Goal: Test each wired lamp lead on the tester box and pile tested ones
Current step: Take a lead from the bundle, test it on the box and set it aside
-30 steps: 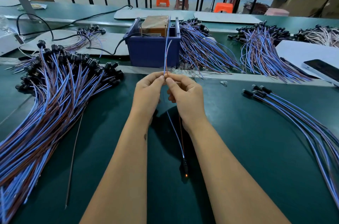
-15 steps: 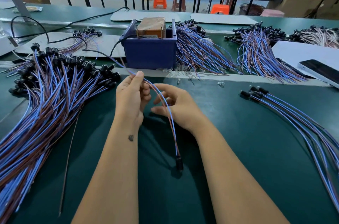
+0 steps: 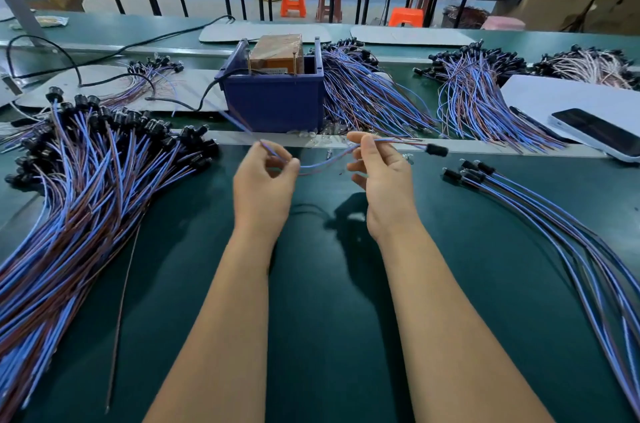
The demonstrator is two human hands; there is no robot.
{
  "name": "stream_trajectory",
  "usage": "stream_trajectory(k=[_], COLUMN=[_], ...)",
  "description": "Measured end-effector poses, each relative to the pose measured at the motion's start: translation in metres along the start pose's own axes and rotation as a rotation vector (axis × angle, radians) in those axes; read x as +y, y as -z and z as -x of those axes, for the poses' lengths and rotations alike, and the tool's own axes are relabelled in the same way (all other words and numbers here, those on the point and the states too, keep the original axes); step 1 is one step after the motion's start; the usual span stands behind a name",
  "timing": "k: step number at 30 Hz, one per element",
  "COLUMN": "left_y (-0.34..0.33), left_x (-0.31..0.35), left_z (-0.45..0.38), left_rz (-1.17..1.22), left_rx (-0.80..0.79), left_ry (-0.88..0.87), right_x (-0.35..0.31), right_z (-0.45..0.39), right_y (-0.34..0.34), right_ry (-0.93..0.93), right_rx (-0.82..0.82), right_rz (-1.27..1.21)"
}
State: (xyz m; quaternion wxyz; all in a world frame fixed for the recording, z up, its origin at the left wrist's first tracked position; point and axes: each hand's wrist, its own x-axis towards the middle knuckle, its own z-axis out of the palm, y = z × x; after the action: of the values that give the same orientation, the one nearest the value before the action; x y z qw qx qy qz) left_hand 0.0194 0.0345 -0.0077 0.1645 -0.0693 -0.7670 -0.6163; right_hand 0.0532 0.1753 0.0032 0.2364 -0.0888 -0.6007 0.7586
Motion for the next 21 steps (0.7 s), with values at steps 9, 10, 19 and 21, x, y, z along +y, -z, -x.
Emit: stream_trajectory(k=[9, 10, 19, 21], left_y=[-0.047, -0.051, -0.1, -0.113], left_x=[0.035, 0.041, 0.068, 0.071], left_z=[0.053, 0.06, 0.117, 0.129], left_rz=[-0.266, -0.282, -0.363, -0.428], left_rx=[-0.511, -0.553, -0.808, -0.888], left_ry=[-0.403, -0.465, -1.02, -1.005], right_x=[-0.03, -0.037, -0.062, -0.063], right_z=[-0.024, -0.028, -0.023, -0.018], right_y=[0.06, 0.07, 0.138, 0.146], right_ry=[0.032, 0.017, -0.034, -0.034], right_rx=[0.018, -0.051, -0.18, -0.157], right_rz=[0.726, 0.875, 1.514, 1.512])
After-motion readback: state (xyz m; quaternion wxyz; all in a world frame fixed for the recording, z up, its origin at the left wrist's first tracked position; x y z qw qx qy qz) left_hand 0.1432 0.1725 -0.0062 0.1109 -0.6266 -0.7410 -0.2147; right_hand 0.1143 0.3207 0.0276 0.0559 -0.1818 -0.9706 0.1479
